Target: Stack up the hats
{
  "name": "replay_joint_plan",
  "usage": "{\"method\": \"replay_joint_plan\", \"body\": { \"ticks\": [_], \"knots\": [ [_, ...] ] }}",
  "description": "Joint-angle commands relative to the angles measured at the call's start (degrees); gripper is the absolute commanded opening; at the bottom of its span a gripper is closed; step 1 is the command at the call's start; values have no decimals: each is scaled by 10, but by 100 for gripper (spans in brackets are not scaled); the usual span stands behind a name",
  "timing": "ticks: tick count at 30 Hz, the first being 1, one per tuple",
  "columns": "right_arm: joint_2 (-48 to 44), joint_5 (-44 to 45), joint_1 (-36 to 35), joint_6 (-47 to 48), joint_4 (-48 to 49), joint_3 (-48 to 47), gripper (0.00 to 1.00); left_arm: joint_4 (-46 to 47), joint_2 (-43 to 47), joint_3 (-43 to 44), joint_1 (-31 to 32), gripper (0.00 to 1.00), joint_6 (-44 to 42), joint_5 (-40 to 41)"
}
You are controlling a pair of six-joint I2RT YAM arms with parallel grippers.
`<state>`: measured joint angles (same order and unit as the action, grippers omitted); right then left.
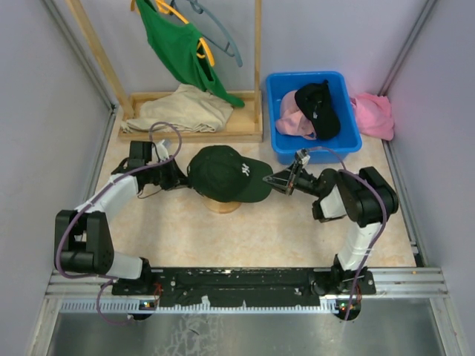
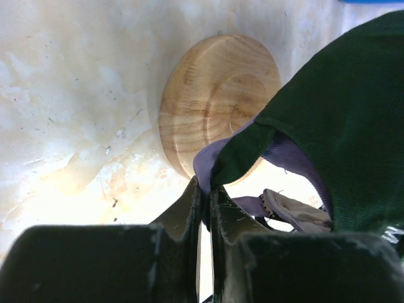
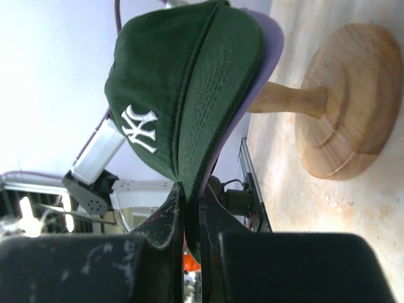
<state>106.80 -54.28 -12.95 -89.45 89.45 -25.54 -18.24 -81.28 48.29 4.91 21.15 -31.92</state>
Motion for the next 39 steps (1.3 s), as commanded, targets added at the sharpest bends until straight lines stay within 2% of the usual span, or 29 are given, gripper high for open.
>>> {"method": "replay_joint_plan", "body": {
  "ticks": [1, 5, 9, 10, 11, 13, 19, 22, 28, 32, 39],
  "knots": [
    [-16, -20, 53, -12, -90, 26, 0, -31, 1, 18, -1, 10, -10, 33],
    [-51, -20, 52, 38, -181, 14, 0, -30, 0, 25, -1, 11, -6, 34],
    [-59, -26, 52, 41, -191, 1, 2, -17, -4, 23, -1, 12, 2, 16],
    [-62, -27, 52, 42, -196, -2, 6, -16, -5, 24, -1, 13, 3, 12],
    [-68, -27, 52, 45, -202, -4, 14, -15, -5, 24, -1, 14, 2, 9],
    [-83, -26, 52, 57, -231, -9, 19, -11, -3, 24, -1, 21, 4, 4],
    [-146, -15, 52, 123, -349, -38, 47, 2, 26, 24, -1, 48, 16, -1],
    [-165, -7, 52, 155, -409, -55, 58, 4, 45, 30, -1, 55, 25, 7],
    [-207, 31, 52, 266, -583, -90, 67, 4, 76, 43, -1, 59, 33, 31],
    [-228, 69, 52, 333, -698, -113, 77, -1, 77, 49, -1, 60, 35, 34],
    [-272, 147, 53, 430, -837, -141, 79, -5, 78, 45, 0, 60, 34, 44]
  ]
}}
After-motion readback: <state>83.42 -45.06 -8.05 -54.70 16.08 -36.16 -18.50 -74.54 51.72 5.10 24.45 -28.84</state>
